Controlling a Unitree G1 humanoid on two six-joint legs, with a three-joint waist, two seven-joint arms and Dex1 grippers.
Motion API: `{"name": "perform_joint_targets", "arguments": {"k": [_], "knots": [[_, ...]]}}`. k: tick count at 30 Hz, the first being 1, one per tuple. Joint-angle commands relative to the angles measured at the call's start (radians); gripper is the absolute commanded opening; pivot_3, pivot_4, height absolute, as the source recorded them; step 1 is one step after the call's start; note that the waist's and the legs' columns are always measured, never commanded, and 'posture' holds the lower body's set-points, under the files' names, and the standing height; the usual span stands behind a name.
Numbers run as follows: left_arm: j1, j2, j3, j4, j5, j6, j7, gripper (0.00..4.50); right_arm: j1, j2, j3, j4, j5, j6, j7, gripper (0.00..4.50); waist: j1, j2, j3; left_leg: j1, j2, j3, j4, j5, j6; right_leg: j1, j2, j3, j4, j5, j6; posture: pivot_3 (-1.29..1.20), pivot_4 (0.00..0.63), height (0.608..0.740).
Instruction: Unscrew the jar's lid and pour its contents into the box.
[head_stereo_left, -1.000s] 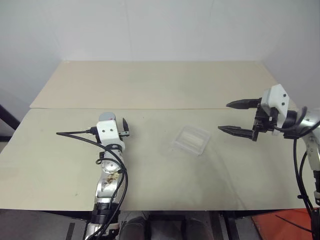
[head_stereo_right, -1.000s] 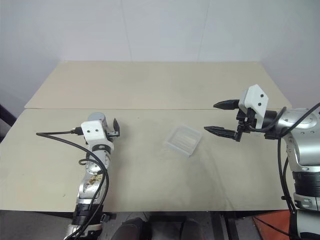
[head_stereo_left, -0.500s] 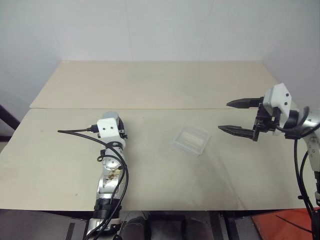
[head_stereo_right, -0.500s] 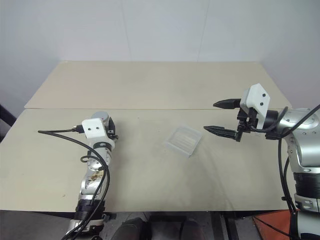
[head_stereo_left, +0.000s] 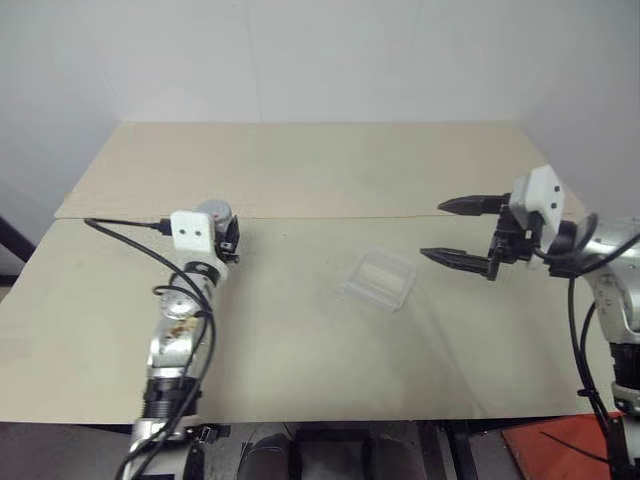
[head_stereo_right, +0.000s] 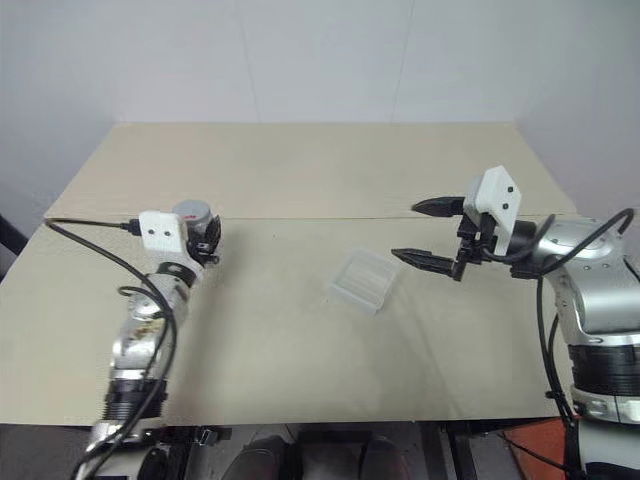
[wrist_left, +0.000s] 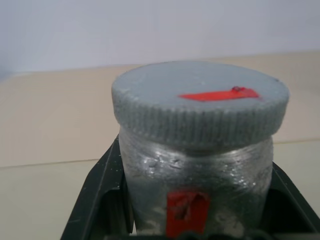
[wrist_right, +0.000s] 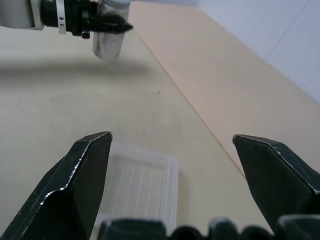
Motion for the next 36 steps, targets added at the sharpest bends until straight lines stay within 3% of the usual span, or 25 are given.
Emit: {"name": "perform_joint_targets", "arguments": {"k": [1, 7, 14, 27, 36], "knots": [[-0.041, 0.119, 0.024, -0.03, -0.117, 0.087, -0.203, 2.12, -0.046, 0.018, -0.007, -0.008, 0.024, 0.031, -0.016, 4.5, 0.0, 0.0, 0.0, 0.0, 0.0, 0.0, 0.0, 0.0, 0.0, 0.0, 0.0, 0.0, 0.0, 0.0, 0.0, 0.0, 0.15, 0.74], [-0.116, 0.308, -0.015, 0.024, -0.283, 0.166, -0.633, 2.12, -0.06, 0.025, -0.005, -0.005, 0.028, 0.07, -0.017, 4.5, 0.005, 0.0, 0.0, -0.003, -0.001, -0.002, 0.0, 0.0, 0.0, 0.0, 0.001, -0.004, 0.001, 0.0, 0.0, 0.0, 0.15, 0.74], [-0.2, 0.347, -0.126, 0.106, -0.317, 0.094, -0.999, 2.12, -0.016, 0.011, -0.044, -0.059, 0.085, 0.119, -0.015, 4.5, 0.002, 0.0, 0.0, -0.004, -0.001, -0.002, 0.0, 0.001, -0.001, 0.0, 0.002, -0.007, 0.0, 0.0, 0.001, 0.0, 0.15, 0.74], [-0.397, 0.119, -0.205, 0.332, -0.251, -0.087, -1.068, 2.12, -0.124, 0.095, 0.007, -0.143, 0.171, 0.259, -0.133, 4.5, 0.0, 0.0, 0.0, -0.005, -0.001, -0.003, 0.001, 0.001, -0.001, -0.001, 0.003, -0.006, 0.001, 0.0, 0.0, 0.0, 0.15, 0.74], [-0.422, 0.078, -0.22, 0.361, -0.245, -0.109, -1.115, 2.12, -0.249, 0.229, 0.114, -0.124, 0.143, 0.315, -0.217, 4.5, -0.001, 0.0, 0.0, -0.009, -0.001, -0.004, 0.002, 0.001, -0.001, -0.005, 0.004, -0.006, 0.003, 0.0, 0.0, 0.0, 0.15, 0.74]]}}
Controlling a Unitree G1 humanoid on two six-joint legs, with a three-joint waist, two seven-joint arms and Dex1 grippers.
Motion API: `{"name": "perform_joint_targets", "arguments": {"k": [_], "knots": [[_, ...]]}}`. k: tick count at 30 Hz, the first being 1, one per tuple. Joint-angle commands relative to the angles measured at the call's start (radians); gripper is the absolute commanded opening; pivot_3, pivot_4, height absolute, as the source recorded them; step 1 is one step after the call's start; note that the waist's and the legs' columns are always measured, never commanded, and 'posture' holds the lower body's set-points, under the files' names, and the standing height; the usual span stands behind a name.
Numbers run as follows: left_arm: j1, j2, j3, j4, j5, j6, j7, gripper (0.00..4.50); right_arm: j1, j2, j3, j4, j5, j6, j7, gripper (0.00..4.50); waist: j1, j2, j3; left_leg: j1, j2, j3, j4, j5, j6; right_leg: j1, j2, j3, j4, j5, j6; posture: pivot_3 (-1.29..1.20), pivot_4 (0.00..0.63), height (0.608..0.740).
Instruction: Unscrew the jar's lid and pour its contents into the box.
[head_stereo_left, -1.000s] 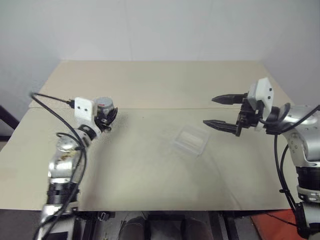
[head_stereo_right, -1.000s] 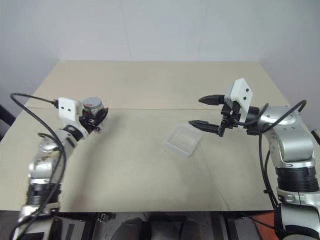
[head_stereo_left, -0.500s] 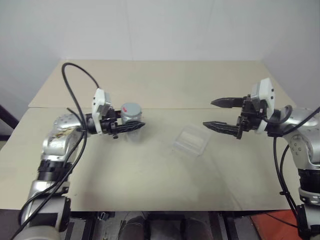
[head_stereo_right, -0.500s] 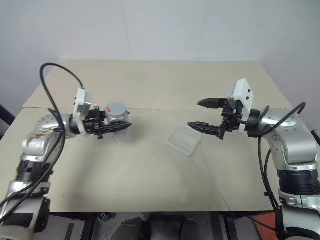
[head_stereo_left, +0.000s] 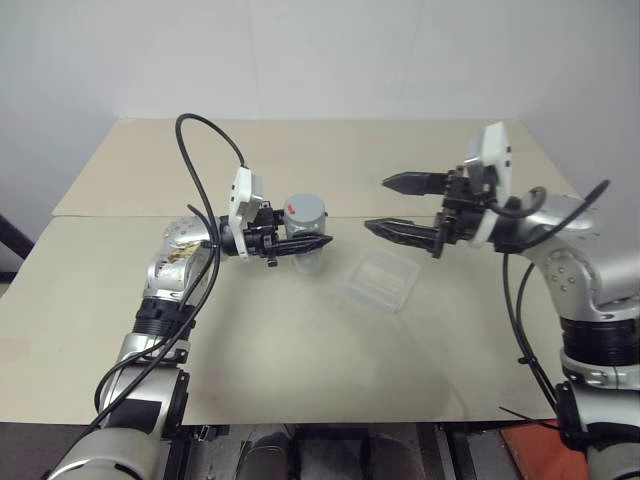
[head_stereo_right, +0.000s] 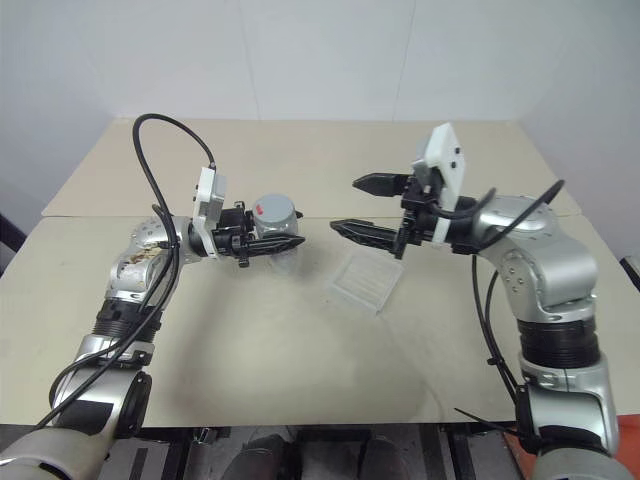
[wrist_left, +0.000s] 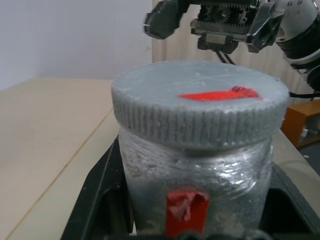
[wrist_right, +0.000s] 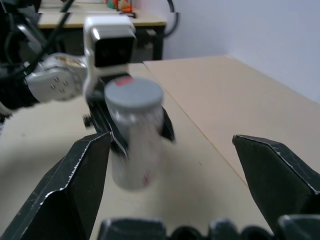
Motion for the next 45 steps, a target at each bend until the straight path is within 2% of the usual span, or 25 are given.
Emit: {"name": "perform_joint_targets", "arguments": {"k": [1, 6, 13, 20, 30, 45], "knots": [[-0.028, -0.002, 0.004, -0.027, -0.003, -0.015, -0.017, 2.12, -0.052, 0.048, 0.019, -0.006, -0.01, 0.01, -0.045, 4.5, 0.0, 0.0, 0.0, -0.002, 0.0, 0.0, 0.0, 0.0, 0.0, -0.002, 0.0, 0.0, 0.001, 0.0, 0.0, 0.0, 0.15, 0.74], [-0.01, 0.02, 0.0, -0.051, -0.002, -0.014, -0.054, 2.12, -0.07, 0.1, 0.059, -0.005, -0.032, 0.007, -0.068, 4.5, 0.0, 0.0, 0.0, -0.006, -0.001, 0.0, 0.001, 0.0, -0.001, -0.007, 0.0, -0.001, 0.003, 0.0, 0.0, 0.0, 0.15, 0.74], [-0.008, 0.004, -0.005, -0.052, -0.001, -0.028, -0.067, 2.12, -0.095, 0.148, 0.083, 0.005, -0.042, -0.001, -0.067, 4.5, -0.008, 0.0, 0.0, -0.006, -0.001, 0.0, 0.001, 0.001, -0.001, -0.007, 0.0, -0.001, 0.003, 0.0, 0.0, 0.0, 0.15, 0.74], [-0.029, -0.025, -0.009, -0.02, 0.01, -0.041, -0.066, 2.12, -0.097, 0.16, 0.098, -0.027, -0.041, 0.011, -0.071, 4.5, -0.013, 0.0, 0.0, -0.006, -0.001, 0.0, 0.001, 0.001, -0.001, -0.007, 0.0, -0.001, 0.004, 0.0, 0.0, 0.0, 0.15, 0.74], [-0.06, -0.02, -0.003, 0.008, 0.016, -0.037, -0.084, 2.12, -0.08, 0.196, 0.138, -0.024, -0.075, 0.002, -0.086, 4.5, -0.02, 0.0, 0.0, -0.005, -0.001, 0.0, 0.001, 0.001, -0.001, -0.007, 0.0, -0.001, 0.005, 0.0, 0.0, 0.0, 0.15, 0.74], [-0.046, -0.016, -0.004, -0.007, 0.013, -0.032, -0.092, 2.12, -0.082, 0.202, 0.128, -0.011, -0.081, 0.014, -0.075, 4.5, -0.021, 0.0, 0.0, -0.005, -0.001, 0.0, 0.001, 0.001, -0.002, -0.008, 0.0, -0.001, 0.007, 0.0, 0.0, 0.0, 0.15, 0.74]]}}
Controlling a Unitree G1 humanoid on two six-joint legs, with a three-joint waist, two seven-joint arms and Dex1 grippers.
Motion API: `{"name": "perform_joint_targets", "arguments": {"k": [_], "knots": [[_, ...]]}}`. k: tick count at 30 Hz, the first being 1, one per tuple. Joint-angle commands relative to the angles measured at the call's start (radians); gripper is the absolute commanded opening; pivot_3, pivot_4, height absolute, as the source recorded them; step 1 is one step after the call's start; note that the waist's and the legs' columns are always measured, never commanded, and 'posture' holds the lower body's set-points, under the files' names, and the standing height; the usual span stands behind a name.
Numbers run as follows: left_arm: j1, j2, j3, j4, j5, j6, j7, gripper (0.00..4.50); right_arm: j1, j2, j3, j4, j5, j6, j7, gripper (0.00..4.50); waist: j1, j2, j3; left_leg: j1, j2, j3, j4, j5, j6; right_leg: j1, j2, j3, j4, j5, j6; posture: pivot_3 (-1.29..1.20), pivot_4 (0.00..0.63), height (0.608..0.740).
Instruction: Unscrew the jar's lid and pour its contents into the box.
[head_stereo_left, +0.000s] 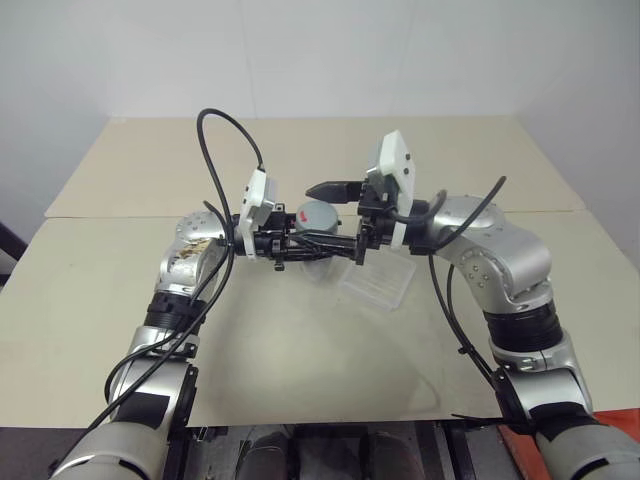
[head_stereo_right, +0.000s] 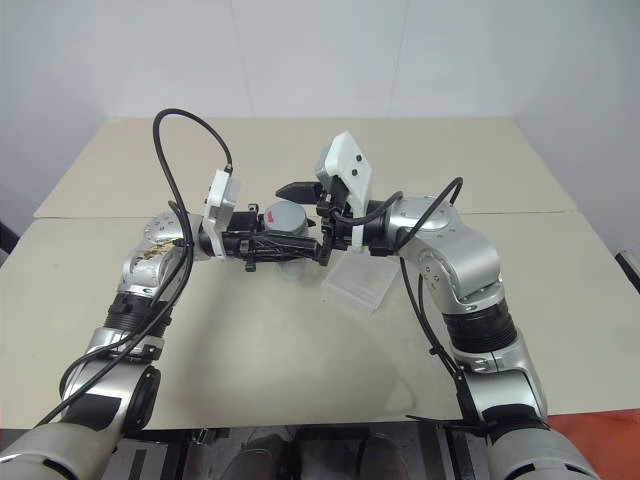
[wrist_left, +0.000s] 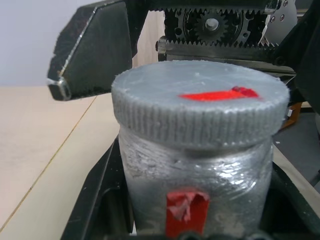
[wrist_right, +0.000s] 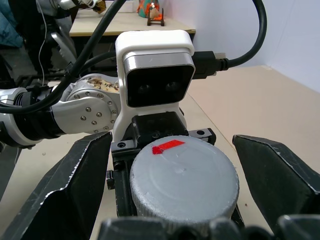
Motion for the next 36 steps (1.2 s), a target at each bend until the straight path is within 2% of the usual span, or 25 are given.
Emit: {"name": "perform_joint_targets", "arguments": {"k": [1, 4, 8, 12, 15, 20, 23, 26, 31, 36], "knots": [[-0.008, 0.005, 0.014, -0.029, -0.009, -0.013, -0.003, 2.12, -0.005, -0.004, -0.019, -0.008, 0.004, -0.007, 0.005, 4.5, 0.0, 0.0, 0.0, 0.0, 0.0, 0.0, 0.0, 0.0, 0.0, 0.0, 0.0, 0.0, 0.0, 0.0, 0.0, 0.0, 0.15, 0.74], [-0.006, 0.006, 0.014, -0.03, -0.007, -0.019, -0.004, 2.12, -0.004, -0.004, -0.018, 0.014, -0.001, -0.009, 0.009, 3.95, 0.0, 0.0, 0.0, 0.0, 0.0, 0.0, 0.0, 0.0, 0.0, 0.0, 0.0, 0.0, 0.0, 0.0, 0.0, 0.0, 0.15, 0.74], [-0.004, 0.009, 0.018, -0.034, -0.008, -0.021, -0.001, 2.12, -0.011, -0.004, -0.017, 0.044, -0.012, -0.019, 0.014, 2.77, 0.0, 0.0, 0.0, 0.0, 0.0, 0.0, 0.0, 0.0, 0.0, 0.0, 0.0, 0.0, 0.0, 0.0, 0.0, 0.0, 0.15, 0.74], [-0.005, 0.013, 0.019, -0.034, -0.007, -0.023, -0.003, 2.12, -0.022, -0.007, -0.026, 0.061, -0.003, -0.026, 0.037, 2.76, 0.0, 0.0, 0.0, 0.0, 0.0, 0.0, 0.0, 0.0, 0.0, 0.0, 0.0, 0.0, 0.0, 0.0, 0.0, 0.0, 0.15, 0.74], [-0.001, 0.018, 0.013, -0.048, -0.013, -0.015, -0.02, 2.12, -0.027, -0.029, -0.026, 0.092, 0.005, -0.062, 0.118, 2.76, 0.0, 0.0, 0.0, 0.0, 0.0, 0.0, 0.0, 0.0, 0.0, 0.0, 0.0, 0.0, 0.0, 0.0, 0.0, 0.0, 0.15, 0.74], [0.01, 0.019, 0.007, -0.075, -0.033, 0.001, -0.058, 2.12, -0.061, -0.053, 0.001, 0.24, 0.01, -0.209, 0.399, 2.76, -0.001, 0.0, 0.0, 0.0, 0.0, 0.0, 0.0, 0.0, 0.0, 0.0, 0.0, 0.0, 0.0, 0.0, 0.0, 0.0, 0.15, 0.74], [0.015, 0.012, 0.002, -0.095, -0.04, 0.011, -0.059, 2.12, -0.124, -0.03, 0.024, 0.384, 0.016, -0.302, 0.599, 2.76, -0.004, 0.0, 0.0, 0.001, 0.0, 0.0, 0.0, 0.0, 0.0, 0.0, 0.0, 0.0, 0.0, 0.0, 0.0, 0.0, 0.15, 0.74], [0.029, 0.011, -0.003, -0.118, -0.045, 0.016, -0.057, 2.12, -0.192, 0.008, 0.053, 0.524, 0.021, -0.388, 0.732, 2.76, -0.008, 0.0, 0.0, 0.002, 0.0, 0.001, 0.0, 0.0, 0.0, 0.0, 0.0, 0.001, 0.001, 0.0, 0.0, 0.0, 0.15, 0.74], [0.052, 0.014, -0.003, -0.154, -0.054, 0.023, -0.035, 2.12, -0.303, 0.086, 0.131, 0.771, -0.027, -0.538, 0.75, 2.76, -0.023, 0.0, 0.0, 0.003, 0.0, 0.001, 0.0, 0.0, 0.0, 0.0, 0.0, 0.002, 0.002, 0.0, 0.0, 0.0, 0.15, 0.74], [0.064, 0.024, 0.004, -0.169, -0.057, 0.029, -0.028, 2.12, -0.355, 0.112, 0.157, 0.881, -0.031, -0.6, 0.75, 2.76, -0.024, 0.0, 0.0, 0.002, 0.001, 0.0, 0.0, 0.0, -0.001, 0.0, 0.0, 0.001, 0.003, 0.0, 0.0, 0.0, 0.15, 0.74]]}}
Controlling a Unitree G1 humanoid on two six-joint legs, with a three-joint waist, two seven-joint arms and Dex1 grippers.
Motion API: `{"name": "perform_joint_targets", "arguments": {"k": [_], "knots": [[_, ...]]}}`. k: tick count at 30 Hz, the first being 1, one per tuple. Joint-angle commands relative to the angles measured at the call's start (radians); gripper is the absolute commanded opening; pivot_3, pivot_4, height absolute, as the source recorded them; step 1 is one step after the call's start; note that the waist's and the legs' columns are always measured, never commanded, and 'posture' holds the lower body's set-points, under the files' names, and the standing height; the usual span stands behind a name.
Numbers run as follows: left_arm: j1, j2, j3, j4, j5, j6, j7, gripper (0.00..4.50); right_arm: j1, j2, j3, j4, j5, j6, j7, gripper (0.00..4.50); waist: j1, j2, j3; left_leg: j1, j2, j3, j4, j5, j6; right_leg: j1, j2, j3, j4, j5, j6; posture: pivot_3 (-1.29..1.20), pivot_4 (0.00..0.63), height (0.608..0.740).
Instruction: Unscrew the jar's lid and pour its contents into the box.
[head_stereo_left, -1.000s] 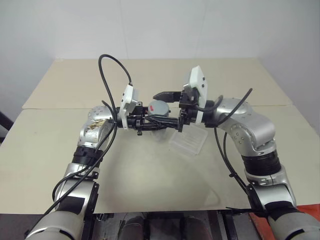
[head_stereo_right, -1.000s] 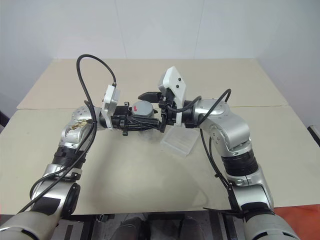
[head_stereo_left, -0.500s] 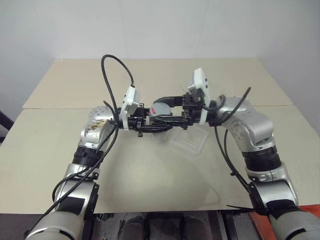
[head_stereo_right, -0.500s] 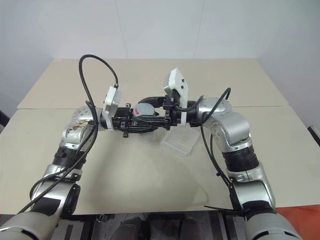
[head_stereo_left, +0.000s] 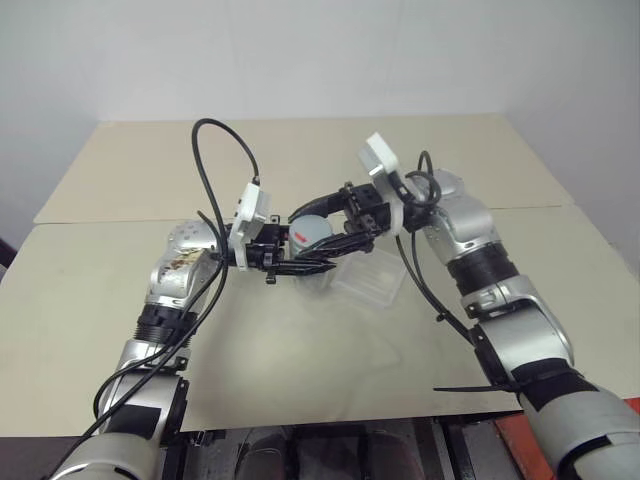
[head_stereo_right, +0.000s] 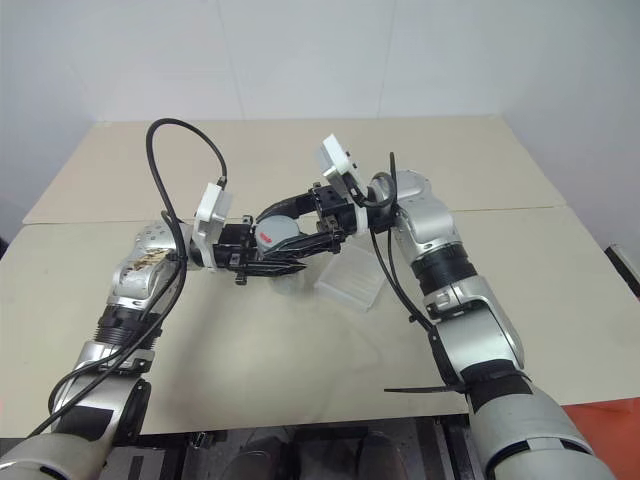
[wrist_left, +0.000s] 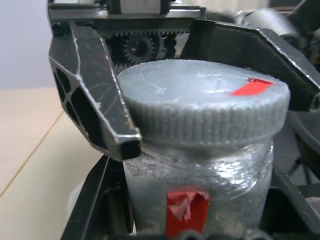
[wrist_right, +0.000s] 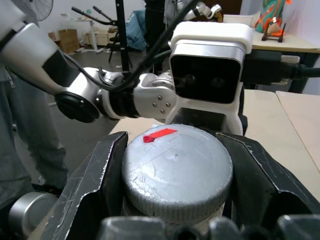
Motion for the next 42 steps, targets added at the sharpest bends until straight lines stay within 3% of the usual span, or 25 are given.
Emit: {"name": "perform_joint_targets", "arguments": {"k": [1, 5, 6, 16, 24, 32, 42], "knots": [[-0.02, -0.014, 0.005, -0.063, -0.026, 0.001, 0.003, 2.12, -0.037, 0.02, 0.002, 0.044, -0.029, -0.057, 0.047, 3.11, 0.001, 0.0, 0.0, 0.0, 0.0, 0.0, 0.0, 0.0, 0.0, 0.0, 0.0, 0.0, 0.0, 0.0, 0.0, 0.0, 0.15, 0.74], [-0.022, -0.009, 0.01, -0.048, -0.022, -0.001, 0.005, 2.12, -0.024, 0.014, -0.048, 0.022, -0.073, -0.056, -0.016, 4.33, 0.0, 0.0, 0.0, 0.0, 0.0, 0.0, 0.0, 0.0, 0.0, 0.0, 0.0, -0.001, 0.0, 0.0, 0.0, 0.0, 0.15, 0.74], [-0.023, -0.008, 0.012, -0.045, -0.021, -0.002, 0.005, 2.12, -0.015, 0.01, -0.059, 0.004, -0.083, -0.059, -0.034, 4.46, 0.0, 0.0, 0.0, 0.0, 0.0, 0.0, 0.0, 0.0, -0.001, 0.0, 0.0, -0.001, 0.0, 0.0, 0.0, 0.0, 0.15, 0.74], [-0.065, 0.011, 0.04, 0.077, 0.002, -0.037, 0.032, 2.12, 0.293, -0.163, -0.23, -0.647, -0.017, 0.233, -0.366, 4.46, 0.019, 0.0, 0.0, 0.0, 0.0, 0.0, 0.0, 0.001, -0.001, 0.0, -0.001, -0.003, 0.001, 0.0, 0.0, 0.0, 0.15, 0.74], [-0.097, -0.01, 0.038, 0.14, 0.024, -0.069, 0.032, 2.12, 0.424, -0.133, -0.241, -0.977, -0.021, 0.522, -0.731, 4.46, 0.022, 0.0, 0.0, 0.0, 0.0, 0.001, 0.0, 0.001, -0.001, 0.0, -0.001, -0.003, 0.001, 0.0, 0.0, 0.0, 0.15, 0.74], [-0.096, -0.021, 0.033, 0.131, 0.031, -0.065, 0.027, 2.12, 0.34, -0.062, -0.175, -0.972, -0.041, 0.606, -0.833, 4.46, 0.023, 0.0, 0.0, 0.0, -0.001, 0.001, 0.0, 0.0, -0.001, -0.001, -0.001, -0.004, 0.001, 0.0, 0.0, 0.0, 0.15, 0.74], [-0.085, -0.017, 0.036, 0.105, 0.024, -0.059, 0.017, 2.12, 0.273, -0.021, -0.122, -0.797, -0.092, 0.507, -0.766, 4.46, 0.023, 0.0, 0.0, -0.001, -0.002, 0.0, 0.0, 0.0, -0.001, -0.001, -0.001, -0.004, 0.0, 0.0, 0.0, 0.0, 0.15, 0.74]]}}
